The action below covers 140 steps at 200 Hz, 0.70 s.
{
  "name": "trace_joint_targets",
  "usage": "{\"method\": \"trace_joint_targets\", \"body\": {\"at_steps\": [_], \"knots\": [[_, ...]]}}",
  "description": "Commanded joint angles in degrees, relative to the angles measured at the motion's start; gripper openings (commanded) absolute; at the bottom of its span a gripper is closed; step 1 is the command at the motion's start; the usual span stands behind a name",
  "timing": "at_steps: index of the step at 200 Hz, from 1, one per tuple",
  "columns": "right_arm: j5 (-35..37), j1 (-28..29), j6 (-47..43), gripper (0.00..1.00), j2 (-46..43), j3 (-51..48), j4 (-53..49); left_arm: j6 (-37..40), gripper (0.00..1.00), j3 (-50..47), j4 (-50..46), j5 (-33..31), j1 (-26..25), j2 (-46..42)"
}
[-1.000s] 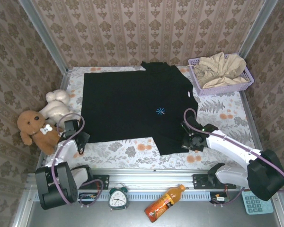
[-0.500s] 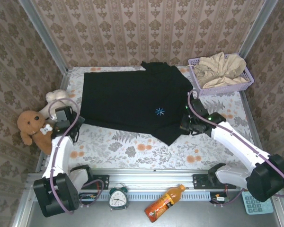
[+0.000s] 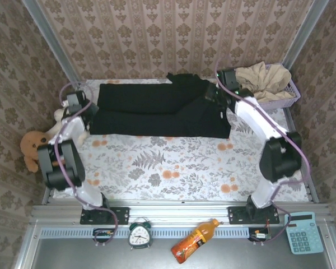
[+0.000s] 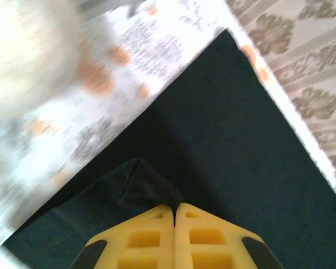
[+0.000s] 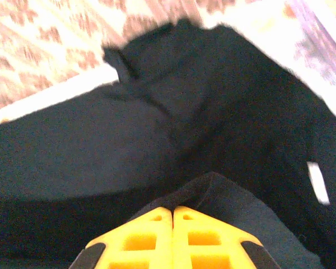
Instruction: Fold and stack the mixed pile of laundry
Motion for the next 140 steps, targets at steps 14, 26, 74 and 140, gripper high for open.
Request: {"method": "trace_joint_targets", "body": {"at_steps": [14, 26, 74, 140], "knots": [[-6.1, -2.8, -3.2, 1.00, 18.7, 23.9, -3.5, -0.2, 0.90, 17.5, -4.5, 6.9, -0.5, 14.3], [-7.8, -2.8, -5.1, 1.00, 19.9, 26.3, -4.8, -0.2, 1.00, 16.9, -3.4, 6.2, -1.0, 13.9], [-7.6, -2.3, -11.8, 1.00, 7.6, 8.6, -3.7, 2.7, 0.95, 4.6, 5.6, 8.8, -3.7, 3.6], [-8.5, -2.5, -7.8, 0.00, 2.9, -11.0, 0.5, 3.2, 0.00, -0.1, 14.7, 18.4, -11.0, 11.3]]}}
